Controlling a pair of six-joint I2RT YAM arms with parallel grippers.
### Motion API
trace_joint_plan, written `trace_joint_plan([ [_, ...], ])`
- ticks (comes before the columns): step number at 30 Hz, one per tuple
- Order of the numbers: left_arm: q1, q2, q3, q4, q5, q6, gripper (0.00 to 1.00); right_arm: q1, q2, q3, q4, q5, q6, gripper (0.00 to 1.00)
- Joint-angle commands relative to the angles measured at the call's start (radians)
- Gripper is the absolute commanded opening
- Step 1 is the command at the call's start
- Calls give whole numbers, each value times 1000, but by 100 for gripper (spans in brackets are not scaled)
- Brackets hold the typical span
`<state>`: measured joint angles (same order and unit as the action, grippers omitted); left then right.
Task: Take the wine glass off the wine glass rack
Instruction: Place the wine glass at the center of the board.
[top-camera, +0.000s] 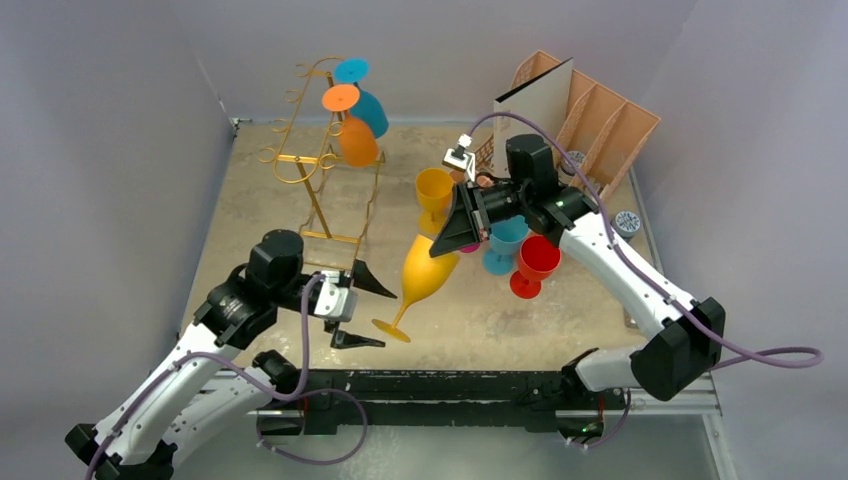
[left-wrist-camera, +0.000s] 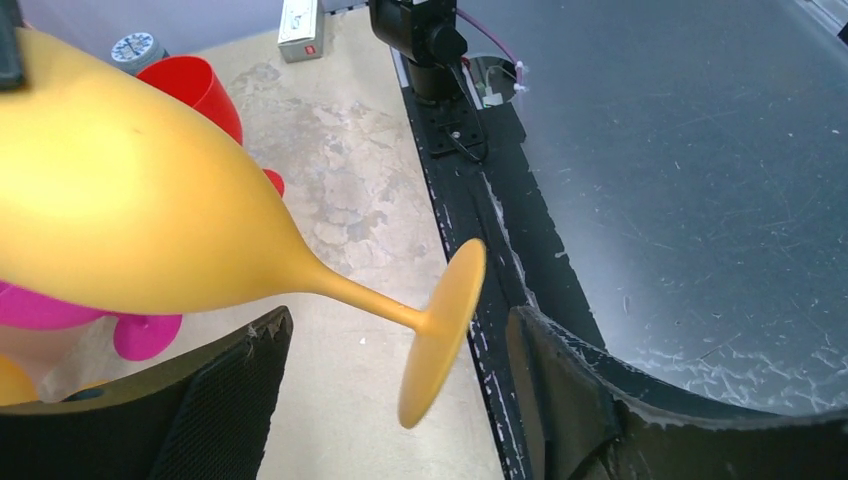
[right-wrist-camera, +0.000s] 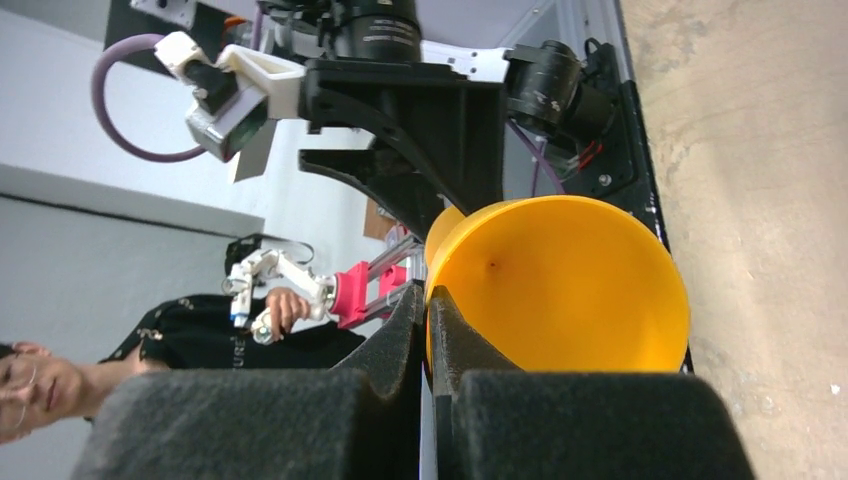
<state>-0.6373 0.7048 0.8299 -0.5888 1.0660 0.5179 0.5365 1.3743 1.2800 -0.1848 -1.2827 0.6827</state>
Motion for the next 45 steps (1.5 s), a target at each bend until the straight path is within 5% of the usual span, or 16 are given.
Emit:
trace_joint_plan([
  [1, 2, -60, 44, 5, -12, -16, 78, 5, -68, 70, -204, 106, -178, 0],
  [6, 2, -88, 50, 42, -75, -88, 82, 7, -125, 68, -345, 289, -281, 0],
  [9, 2, -76, 61, 100, -245, -202, 84, 21, -167, 54, -408, 445, -356, 0],
  [12, 2, -61, 66, 178, -422, -333, 85, 71, -232, -2, -392, 662, -427, 0],
  [23, 2, -57, 43, 286, -661, -575, 88, 265, -331, -209, -368, 1222, -629, 0],
  [38, 2, -99, 8, 316, -752, -615, 93, 307, -421, -409, -246, 1479, -673, 0],
  [45, 2, -86, 12, 316, -735, -615, 93, 307, -417, -417, -264, 1463, -677, 0],
])
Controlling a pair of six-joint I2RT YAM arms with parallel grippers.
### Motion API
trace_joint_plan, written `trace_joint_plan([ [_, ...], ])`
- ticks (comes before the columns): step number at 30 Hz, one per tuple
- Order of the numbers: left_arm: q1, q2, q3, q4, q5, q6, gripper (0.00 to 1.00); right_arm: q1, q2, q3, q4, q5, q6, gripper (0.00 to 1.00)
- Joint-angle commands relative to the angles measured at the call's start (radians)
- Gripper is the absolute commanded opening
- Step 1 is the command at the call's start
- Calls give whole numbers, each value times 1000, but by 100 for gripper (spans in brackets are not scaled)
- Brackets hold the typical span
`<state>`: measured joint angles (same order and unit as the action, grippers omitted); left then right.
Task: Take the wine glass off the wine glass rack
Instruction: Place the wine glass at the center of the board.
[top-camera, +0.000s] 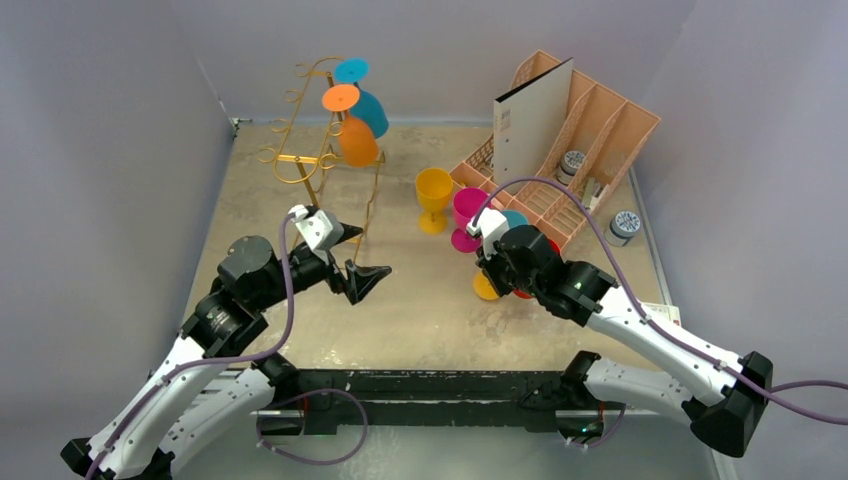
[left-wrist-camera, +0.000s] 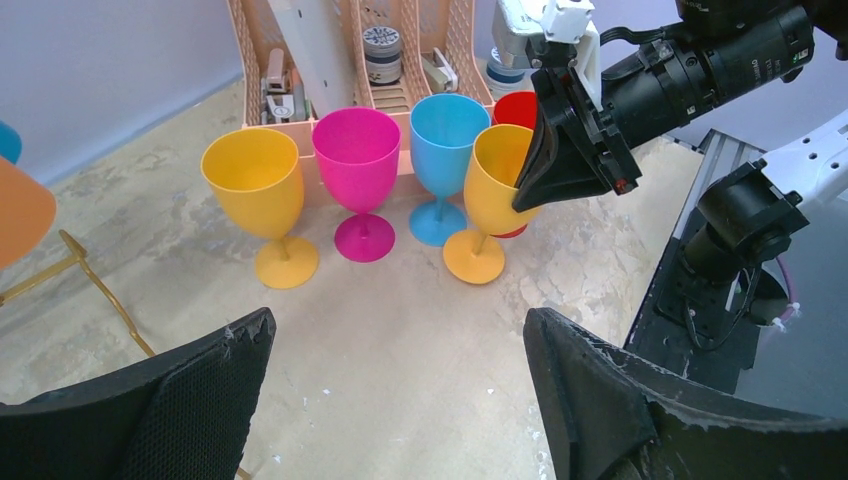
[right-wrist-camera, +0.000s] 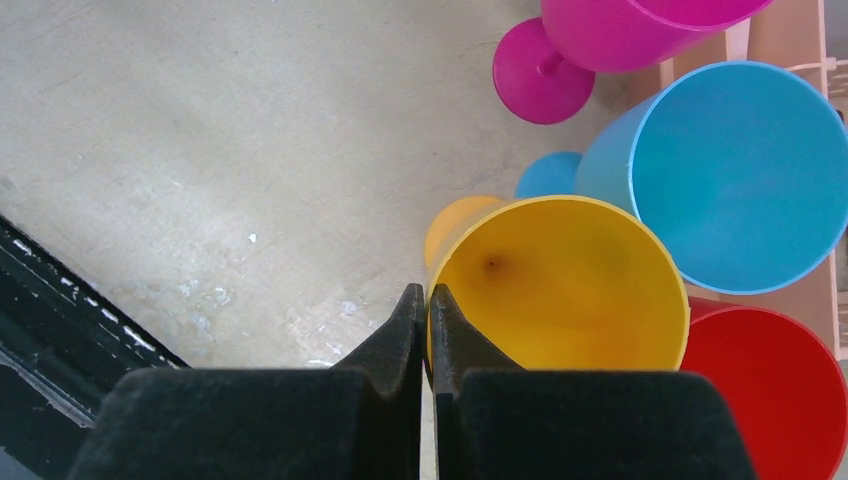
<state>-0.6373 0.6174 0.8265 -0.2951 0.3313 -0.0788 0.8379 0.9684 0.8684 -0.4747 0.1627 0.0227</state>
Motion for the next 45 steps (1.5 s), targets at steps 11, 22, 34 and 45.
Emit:
trace_joint_plan([
  [11, 2, 8, 16, 19, 15, -7, 93, 5, -28, -21, 5, -55, -58, 0],
  [22, 2, 17, 19, 3, 18, -1, 93, 4, 8, -23, -47, -22, -44, 0],
  [34, 1, 25, 19, 11, 24, 2, 93, 4, -8, -48, -33, -8, -15, 7],
  [45, 2, 25, 22, 5, 23, 2, 93, 4, 0, 14, -37, -3, -6, 26],
])
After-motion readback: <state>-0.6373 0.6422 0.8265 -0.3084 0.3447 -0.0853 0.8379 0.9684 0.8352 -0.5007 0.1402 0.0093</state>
